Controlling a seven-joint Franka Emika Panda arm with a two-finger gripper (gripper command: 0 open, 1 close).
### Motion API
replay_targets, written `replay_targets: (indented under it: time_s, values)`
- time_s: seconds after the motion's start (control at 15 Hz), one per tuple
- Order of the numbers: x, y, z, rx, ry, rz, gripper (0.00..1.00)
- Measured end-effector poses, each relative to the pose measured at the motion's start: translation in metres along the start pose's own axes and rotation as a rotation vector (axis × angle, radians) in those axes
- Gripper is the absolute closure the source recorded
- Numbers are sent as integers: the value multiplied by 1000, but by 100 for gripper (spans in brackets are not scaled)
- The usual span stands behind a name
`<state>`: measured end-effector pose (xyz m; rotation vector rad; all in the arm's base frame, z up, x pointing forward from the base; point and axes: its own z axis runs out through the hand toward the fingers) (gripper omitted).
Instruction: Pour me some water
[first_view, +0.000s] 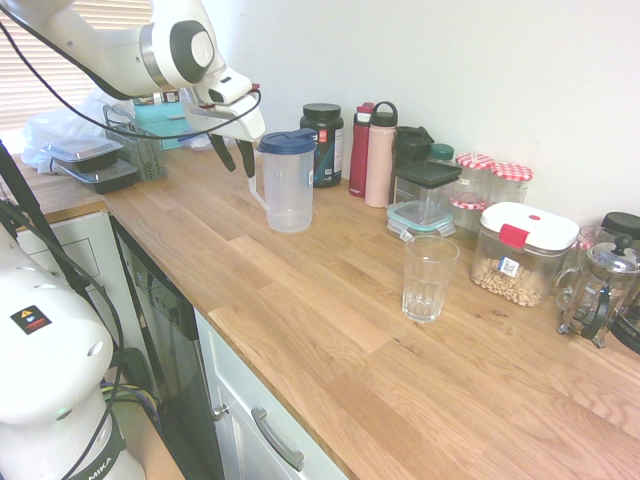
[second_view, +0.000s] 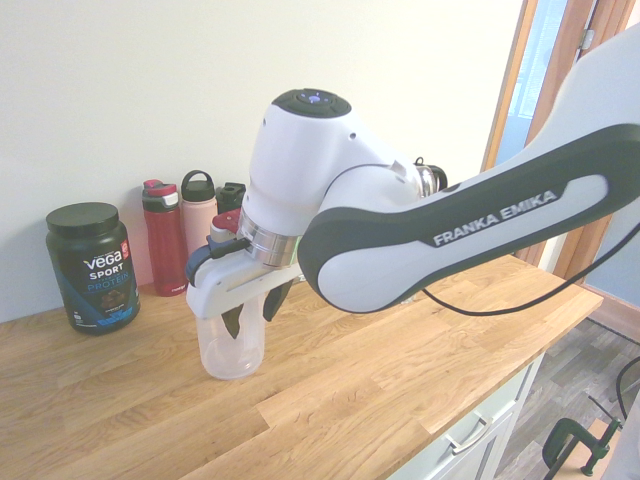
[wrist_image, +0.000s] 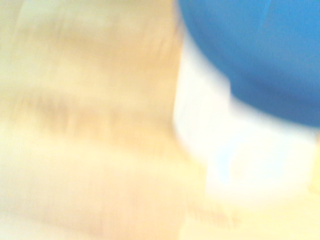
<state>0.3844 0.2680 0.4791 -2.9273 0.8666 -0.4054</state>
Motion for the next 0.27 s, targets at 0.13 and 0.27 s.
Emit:
replay_targets:
  time_s: [0.13,0.27]
  values:
    - [6,31,-25,-85,-34,-97,0]
    - [22,71,-47,-146,-44,-135,0]
